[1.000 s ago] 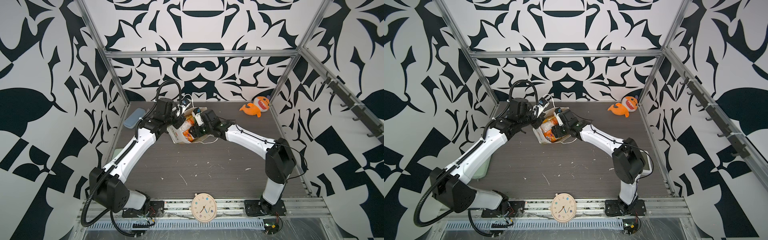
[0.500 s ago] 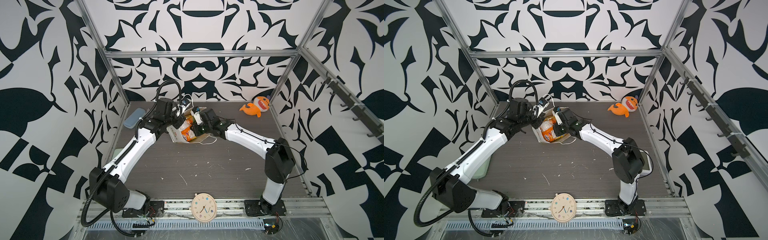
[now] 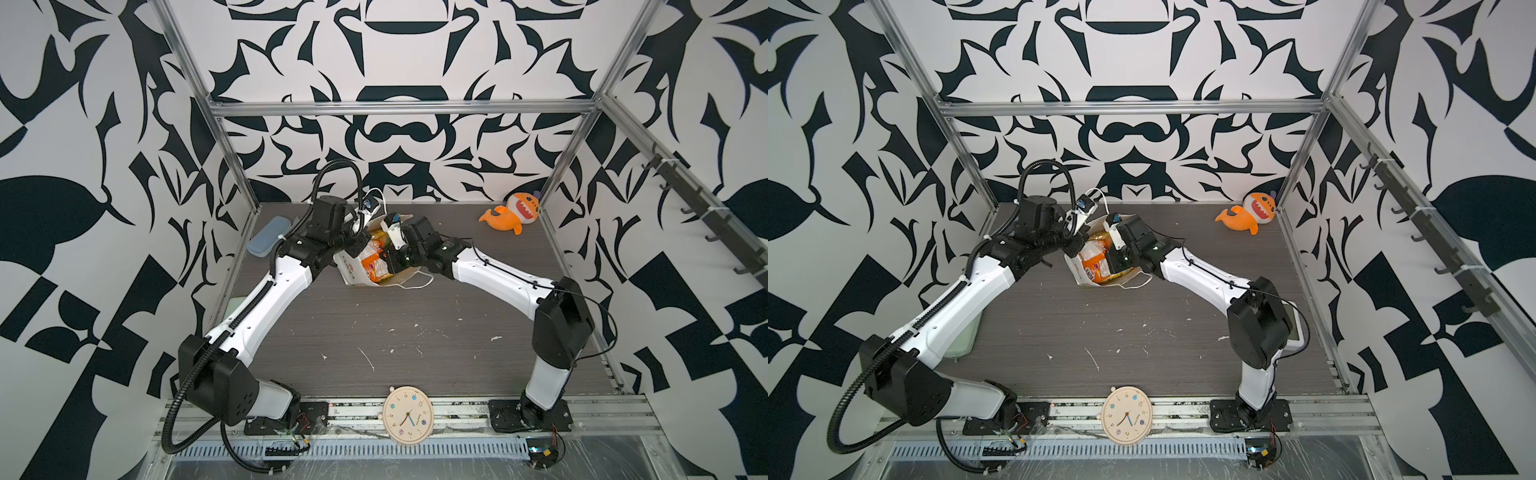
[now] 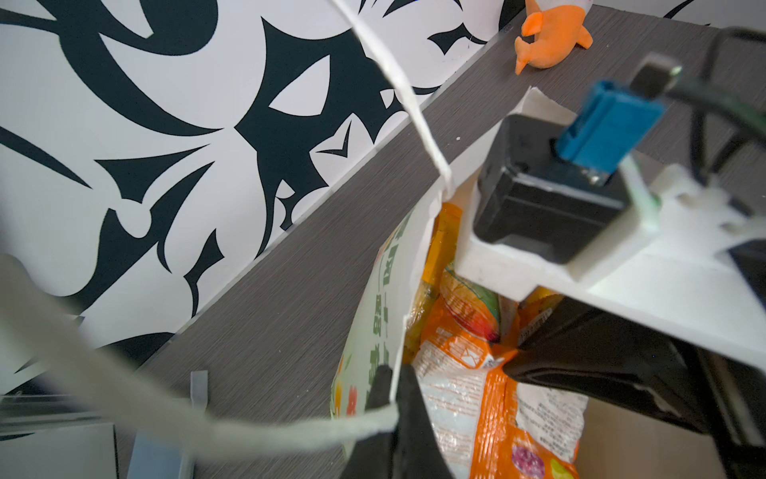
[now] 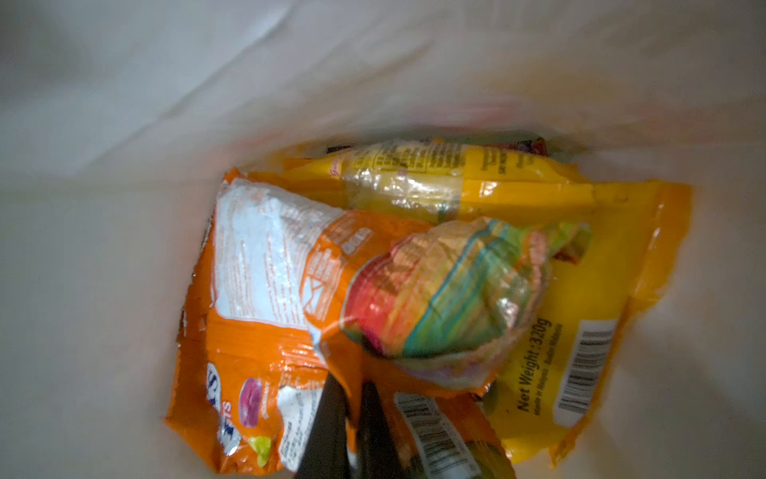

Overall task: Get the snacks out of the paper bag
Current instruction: 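Lower the right gripper into the bag onto the orange snack packet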

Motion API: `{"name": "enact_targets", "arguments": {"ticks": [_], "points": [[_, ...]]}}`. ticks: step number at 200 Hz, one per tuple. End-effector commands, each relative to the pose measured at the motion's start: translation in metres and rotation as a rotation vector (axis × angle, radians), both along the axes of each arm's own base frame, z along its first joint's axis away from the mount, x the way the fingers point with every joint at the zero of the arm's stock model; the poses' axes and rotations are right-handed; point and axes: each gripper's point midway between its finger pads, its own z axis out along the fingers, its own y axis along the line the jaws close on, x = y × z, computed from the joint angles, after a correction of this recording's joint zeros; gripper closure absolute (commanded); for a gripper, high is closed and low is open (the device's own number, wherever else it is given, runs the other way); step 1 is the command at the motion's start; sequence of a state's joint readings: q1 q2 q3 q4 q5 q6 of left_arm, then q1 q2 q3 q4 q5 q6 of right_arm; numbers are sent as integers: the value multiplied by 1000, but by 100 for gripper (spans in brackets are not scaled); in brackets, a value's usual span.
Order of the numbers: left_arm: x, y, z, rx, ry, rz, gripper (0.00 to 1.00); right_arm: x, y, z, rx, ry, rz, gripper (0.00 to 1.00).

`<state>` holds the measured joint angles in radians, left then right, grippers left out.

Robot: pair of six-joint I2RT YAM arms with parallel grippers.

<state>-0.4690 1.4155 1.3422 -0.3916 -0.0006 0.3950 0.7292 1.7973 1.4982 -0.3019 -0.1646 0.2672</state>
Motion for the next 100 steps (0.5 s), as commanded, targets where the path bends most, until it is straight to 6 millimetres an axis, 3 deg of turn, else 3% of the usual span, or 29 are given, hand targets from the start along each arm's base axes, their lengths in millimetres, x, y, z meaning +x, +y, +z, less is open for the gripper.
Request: {"name": "enact_targets", "arguments": {"ticks": [1, 51, 100], "points": [[2, -1, 17, -30, -44, 7, 100, -4, 3, 56, 100, -97, 14, 100], [5, -1, 16, -32, -43, 17, 100, -15, -2, 85, 130, -150, 52, 100], [6, -2, 19, -33, -53, 18, 100, -21, -8, 82, 84, -146, 71, 100]]}}
